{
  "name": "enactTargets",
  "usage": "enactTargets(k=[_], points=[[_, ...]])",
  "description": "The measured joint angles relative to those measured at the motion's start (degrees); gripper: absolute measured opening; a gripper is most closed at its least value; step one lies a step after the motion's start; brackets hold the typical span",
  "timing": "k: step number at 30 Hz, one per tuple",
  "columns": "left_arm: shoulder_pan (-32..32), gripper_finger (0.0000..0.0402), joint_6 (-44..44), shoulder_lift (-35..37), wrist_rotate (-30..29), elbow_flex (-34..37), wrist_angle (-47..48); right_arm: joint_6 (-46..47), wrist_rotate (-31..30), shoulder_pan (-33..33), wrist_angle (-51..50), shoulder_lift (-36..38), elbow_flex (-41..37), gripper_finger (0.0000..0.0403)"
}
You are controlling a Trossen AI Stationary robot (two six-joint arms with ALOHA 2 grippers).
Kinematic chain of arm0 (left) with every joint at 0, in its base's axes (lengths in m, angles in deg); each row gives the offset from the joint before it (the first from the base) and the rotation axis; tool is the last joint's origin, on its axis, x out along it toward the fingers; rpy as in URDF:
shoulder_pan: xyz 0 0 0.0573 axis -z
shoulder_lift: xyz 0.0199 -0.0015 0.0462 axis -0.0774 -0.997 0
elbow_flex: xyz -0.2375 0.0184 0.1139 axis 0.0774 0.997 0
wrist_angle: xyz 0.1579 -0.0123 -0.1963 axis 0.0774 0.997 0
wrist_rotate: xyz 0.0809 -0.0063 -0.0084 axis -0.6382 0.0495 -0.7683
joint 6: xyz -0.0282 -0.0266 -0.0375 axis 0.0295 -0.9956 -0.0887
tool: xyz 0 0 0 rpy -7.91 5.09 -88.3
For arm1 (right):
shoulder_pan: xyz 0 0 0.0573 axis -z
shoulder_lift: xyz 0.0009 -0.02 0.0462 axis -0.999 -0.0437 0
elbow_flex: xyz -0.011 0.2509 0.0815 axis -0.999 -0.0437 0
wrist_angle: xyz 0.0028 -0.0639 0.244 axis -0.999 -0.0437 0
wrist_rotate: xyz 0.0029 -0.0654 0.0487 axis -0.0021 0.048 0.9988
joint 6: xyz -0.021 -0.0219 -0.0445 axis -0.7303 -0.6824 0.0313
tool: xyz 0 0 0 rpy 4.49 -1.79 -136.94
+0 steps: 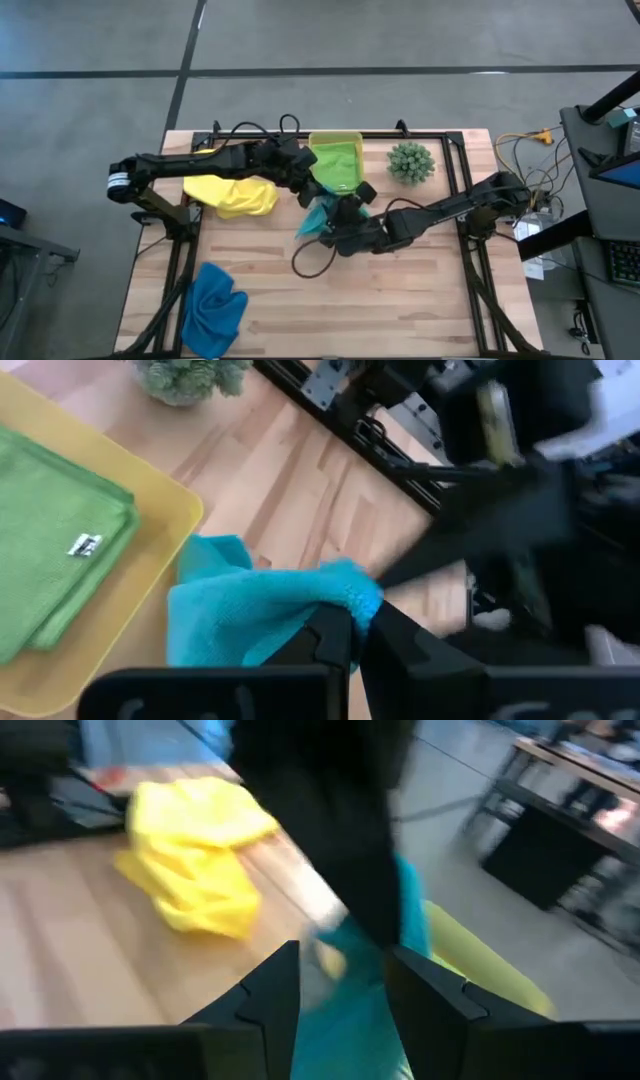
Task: Fold microfiber towels
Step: Fold the light blue microfiber cloth
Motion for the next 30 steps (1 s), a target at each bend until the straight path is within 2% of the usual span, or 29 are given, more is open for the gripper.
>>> enactTargets(k=[3,10,30], points=[[0.12,0.0000,0.51,0.25,1.19,0.00,0.04,3.40,-0.79,0.57,-2.34,0.09,0.45,0.0133],[0.08,0.0000,3.14,0.27,3.46,0.11,0.00,3.83,-1.59,0.88,-2.96,0.22,0.71,0.0132],[-0.01,0.0000,12.57,0.49,7.63,0.22,4.38,-0.45,0.35,-0.27,-1.14,0.44,0.69,0.0128]])
